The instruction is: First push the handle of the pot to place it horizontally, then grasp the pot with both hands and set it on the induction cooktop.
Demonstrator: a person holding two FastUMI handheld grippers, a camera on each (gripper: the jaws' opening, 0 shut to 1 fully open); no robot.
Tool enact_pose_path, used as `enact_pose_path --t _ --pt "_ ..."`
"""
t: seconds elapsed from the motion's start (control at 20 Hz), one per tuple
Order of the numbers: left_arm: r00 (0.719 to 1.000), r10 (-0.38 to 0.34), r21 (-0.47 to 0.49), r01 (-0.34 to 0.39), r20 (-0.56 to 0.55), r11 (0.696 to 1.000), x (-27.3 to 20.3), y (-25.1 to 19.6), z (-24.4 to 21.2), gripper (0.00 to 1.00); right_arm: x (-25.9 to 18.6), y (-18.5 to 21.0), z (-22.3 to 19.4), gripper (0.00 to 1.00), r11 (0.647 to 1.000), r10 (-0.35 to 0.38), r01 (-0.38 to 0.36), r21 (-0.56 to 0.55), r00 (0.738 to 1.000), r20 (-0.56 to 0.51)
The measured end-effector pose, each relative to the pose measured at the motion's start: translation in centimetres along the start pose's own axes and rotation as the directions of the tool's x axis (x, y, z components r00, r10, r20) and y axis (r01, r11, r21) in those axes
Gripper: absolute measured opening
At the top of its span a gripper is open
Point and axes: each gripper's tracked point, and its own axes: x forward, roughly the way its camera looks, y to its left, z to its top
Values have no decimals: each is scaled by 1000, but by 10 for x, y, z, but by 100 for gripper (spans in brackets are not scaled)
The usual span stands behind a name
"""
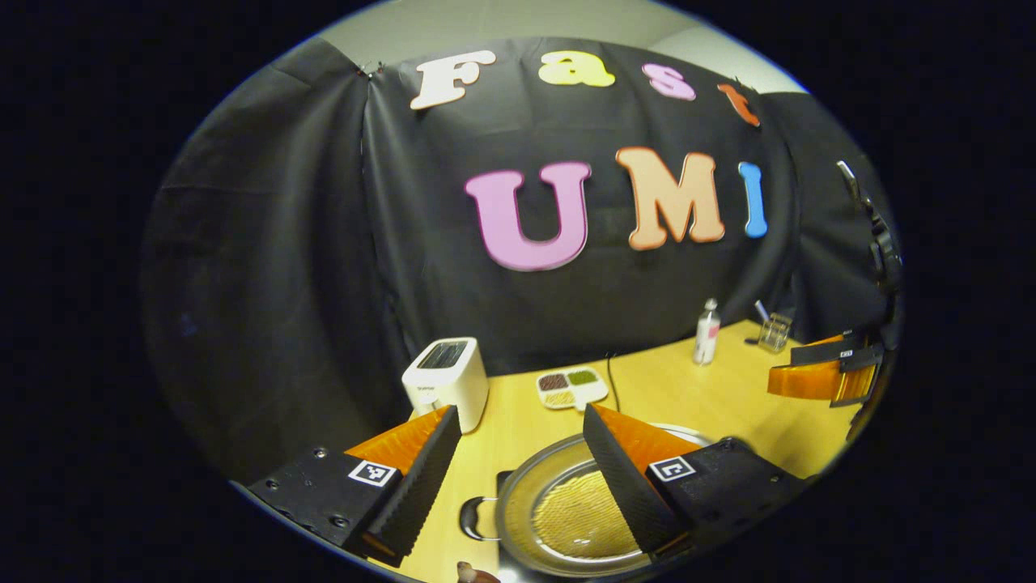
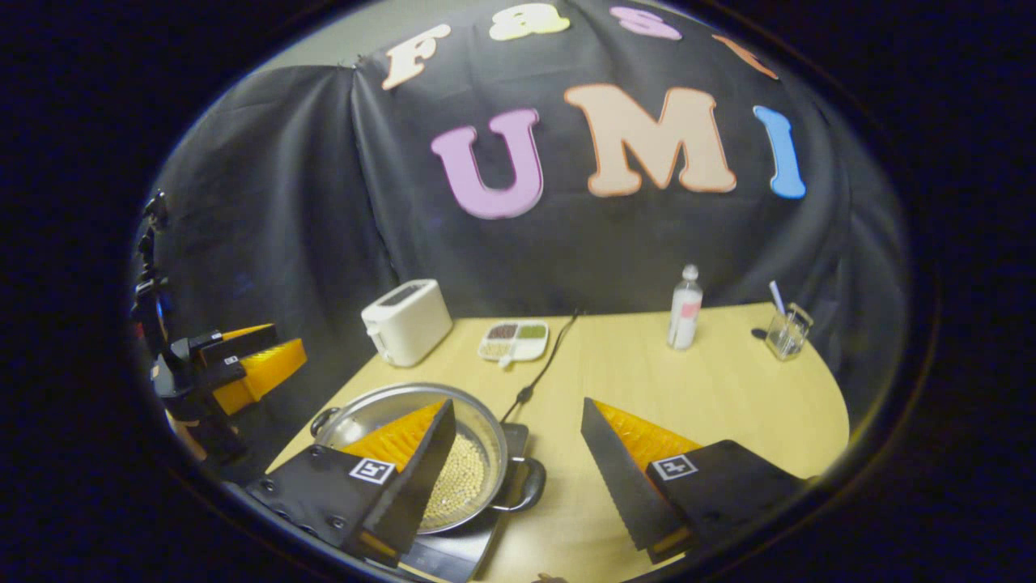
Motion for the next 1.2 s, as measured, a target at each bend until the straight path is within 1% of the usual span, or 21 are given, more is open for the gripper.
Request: enact_pose_path --t 0.05,0.1,0.15,0.2,0.25,0.35,0.4,0.5,0.55,0.6,0.65,0.75,0.8,0.85,0.9,0.95,1.0,1.05,1.1,1.15,1.2 --pt "999 -2 -7 2 32 1000 -6 -15 15 98 -12 -12 19 94 1000 1 0 -21 998 58" --pt "997 1 -17 0 71 1000 -14 -28 29 98 -23 -20 32 99 999 2 2 -38 995 103" --pt "995 -4 -27 7 95 1000 -20 -44 42 100 -36 -29 45 94 998 7 2 -60 989 147" --pt "992 -8 -43 13 125 999 -27 -60 55 97 -48 -38 56 94 997 12 2 -78 983 181" --pt "990 -15 -55 23 143 998 -32 -77 66 100 -62 -46 65 94 996 19 0 -93 978 208" --pt "986 -3 -63 14 168 998 -44 -105 80 100 -89 -62 83 94 993 33 -1 -118 961 274" --pt "982 -5 -68 18 189 998 -49 -120 90 98 -102 -70 91 94 992 41 -1 -126 950 309" --pt "976 -16 -84 35 218 996 -61 -152 100 100 -128 -86 103 94 992 54 -10 -122 930 364" --pt "975 -23 -89 44 221 995 -67 -166 102 97 -137 -99 104 94 993 47 -4 -115 925 377" --pt "975 -23 -88 44 221 995 -73 -177 103 97 -143 -113 103 98 995 36 2 -98 925 379" --pt "972 -19 -88 41 232 995 -76 -183 107 100 -149 -122 104 94 997 28 -1 -72 925 379" --pt "969 -26 -94 50 247 994 -83 -203 109 97 -156 -141 103 94 1000 16 -10 -19 923 383" --pt "966 -37 -99 64 254 993 -86 -213 110 100 -158 -153 101 94 1000 0 1 -1 923 384" --pt "966 -57 -102 85 251 991 -91 -218 106 97 -160 -164 99 99 1000 -14 11 11 925 380" --pt "968 -63 -108 91 244 990 -92 -224 105 100 -161 -170 97 94 1000 -19 14 17 928 373" --pt "969 -64 -112 93 238 989 -91 -227 103 100 -162 -174 97 99 1000 -23 17 20 929 369" --pt "969 -62 -118 93 240 989 -92 -229 105 100 -164 -178 100 99 1000 -27 21 20 926 375" --pt "968 -64 -123 96 241 988 -92 -232 105 100 -167 -182 102 94 1000 -30 26 16 922 385" --pt "968 -67 -129 101 242 987 -92 -234 106 100 -169 -183 105 99 1000 -27 26 8 917 398" --pt "969 -71 -134 105 238 985 -93 -236 105 100 -167 -188 105 94 1000 -27 30 -2 914 406" --pt "971 -71 -137 104 230 985 -92 -237 103 98 -167 -189 105 99 999 -22 31 -14 914 404"
